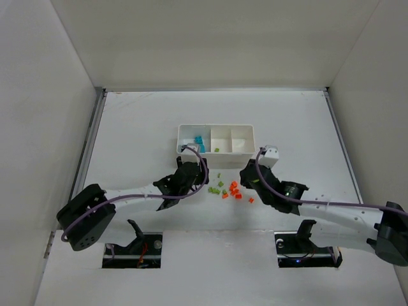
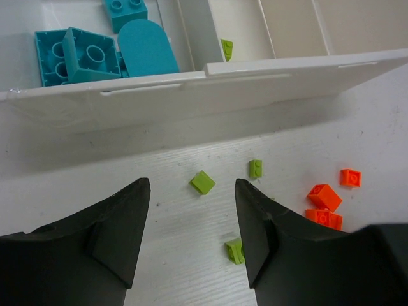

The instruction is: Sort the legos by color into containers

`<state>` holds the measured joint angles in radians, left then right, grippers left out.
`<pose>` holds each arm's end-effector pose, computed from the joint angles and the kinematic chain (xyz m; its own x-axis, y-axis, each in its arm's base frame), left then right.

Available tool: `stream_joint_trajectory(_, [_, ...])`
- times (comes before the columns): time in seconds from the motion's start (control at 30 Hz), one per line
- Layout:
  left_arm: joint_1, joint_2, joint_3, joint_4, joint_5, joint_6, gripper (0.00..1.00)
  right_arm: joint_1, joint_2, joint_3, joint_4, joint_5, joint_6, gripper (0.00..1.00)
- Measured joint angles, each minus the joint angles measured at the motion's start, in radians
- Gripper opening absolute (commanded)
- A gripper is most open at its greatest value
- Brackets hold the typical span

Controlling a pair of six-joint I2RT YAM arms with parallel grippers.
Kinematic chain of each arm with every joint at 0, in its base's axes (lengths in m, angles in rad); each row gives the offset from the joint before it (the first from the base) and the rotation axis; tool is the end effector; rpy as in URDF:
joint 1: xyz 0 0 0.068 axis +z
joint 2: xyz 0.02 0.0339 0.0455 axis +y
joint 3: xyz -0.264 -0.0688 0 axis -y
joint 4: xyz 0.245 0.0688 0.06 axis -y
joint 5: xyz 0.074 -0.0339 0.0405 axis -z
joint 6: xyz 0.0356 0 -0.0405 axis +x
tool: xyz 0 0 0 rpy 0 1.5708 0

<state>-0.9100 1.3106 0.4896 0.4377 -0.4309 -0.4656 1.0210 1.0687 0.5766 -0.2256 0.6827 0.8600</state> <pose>0.1723 -0.1974 0.1904 -0.4204 -0.1238 -0.8988 0.3255 0.9041 -0.2768 0.1309 0.1705 0.2152 -0.5373 0.2485 -0.8059 -0.0092 0.9538 0.3002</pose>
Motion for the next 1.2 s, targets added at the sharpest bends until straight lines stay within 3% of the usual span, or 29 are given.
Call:
stream_joint_trajectory(0.17, [-0.005, 0.018, 0.000, 0.015, 0.004, -0.009, 0.58, -0.142, -0.019, 0.085, 0.095, -0.045, -0.156, 0.28])
stream_joint_trajectory(0.33, [-0.014, 0.054, 0.000, 0.036, -0.001, -0.018, 0.56, -0.286, 0.127, 0.180, 0.226, -0.136, -0.275, 0.30])
stream_joint_trajectory(0.43, [-0.016, 0.087, 0.000, 0.050, -0.012, -0.025, 0.55, -0.338, 0.232, 0.230, 0.284, -0.180, -0.321, 0.36])
stream_joint_trajectory(0.53, [-0.018, 0.124, 0.000, 0.068, -0.021, -0.031, 0.54, -0.371, 0.305, 0.261, 0.318, -0.212, -0.349, 0.52])
stream_joint_trajectory(0.7, [-0.018, 0.184, 0.002, 0.092, -0.028, -0.037, 0.52, -0.385, 0.328, 0.274, 0.344, -0.239, -0.375, 0.56])
stream_joint_trajectory(0.83, [-0.021, 0.215, 0.008, 0.097, -0.030, -0.041, 0.47, -0.381, 0.278, 0.253, 0.362, -0.246, -0.379, 0.48])
stream_joint_trajectory(0.97, [-0.034, 0.234, 0.023, 0.102, -0.030, -0.044, 0.44, -0.355, 0.177, 0.160, 0.373, -0.243, -0.358, 0.43])
stream_joint_trajectory(1.2, [-0.049, 0.273, 0.040, 0.114, -0.033, -0.050, 0.43, -0.256, 0.099, -0.024, 0.366, -0.231, -0.278, 0.43])
